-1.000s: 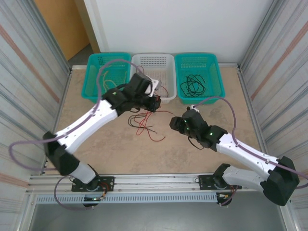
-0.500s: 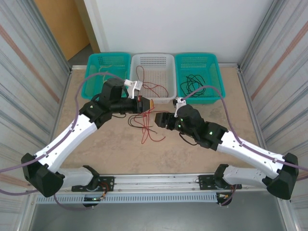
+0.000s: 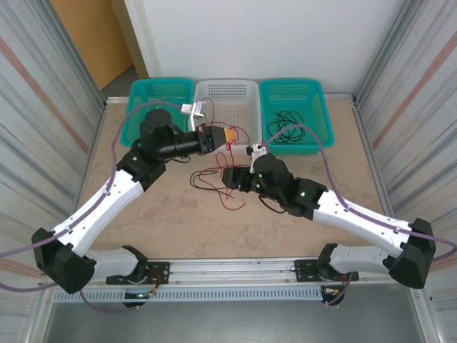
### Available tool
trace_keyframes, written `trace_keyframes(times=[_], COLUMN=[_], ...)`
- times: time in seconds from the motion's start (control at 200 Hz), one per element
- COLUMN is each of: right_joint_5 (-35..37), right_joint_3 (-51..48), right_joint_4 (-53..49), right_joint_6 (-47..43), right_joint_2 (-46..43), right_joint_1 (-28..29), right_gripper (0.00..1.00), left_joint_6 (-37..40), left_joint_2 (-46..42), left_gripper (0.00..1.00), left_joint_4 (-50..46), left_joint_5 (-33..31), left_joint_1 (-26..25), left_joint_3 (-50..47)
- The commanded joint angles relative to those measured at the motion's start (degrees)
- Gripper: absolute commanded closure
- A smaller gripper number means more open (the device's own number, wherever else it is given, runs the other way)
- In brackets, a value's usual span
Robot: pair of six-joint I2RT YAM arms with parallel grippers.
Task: Untangle the cables
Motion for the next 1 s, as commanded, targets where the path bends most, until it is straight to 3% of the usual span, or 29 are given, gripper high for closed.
trace_keyframes(times=[0.0, 0.306, 0.636, 0.997], right_joint_5=[1.2, 0.3, 4.2, 0.5], right_joint_3=[-0.3, -5.1, -2.3, 3.4], right_joint_4=[0.3, -3.7, -6.5, -2.7], right_joint_6=[0.8, 6.3, -0.3, -5.8], right_joint_2=[1.6, 3.1, -11.6, -12.9], right_joint_1=[0.2, -3.7, -1.9, 1.2], right_gripper=[0.35, 0.39, 0.34, 0.32], left_joint_6=[-5.3, -7.7, -7.2, -6.0], left_joint_2=[-2.6, -2.4, -3.1, -3.8], left_gripper=[1.00, 1.00, 1.00, 1.00], left_joint_4=[7.4, 9.1, 8.5, 7.1], left_joint_5=[2.0, 2.4, 2.0, 2.3], left_joint_1=[1.0, 2.1, 2.9, 3.5], left_joint_3=[1.8, 6.0, 5.0, 3.9])
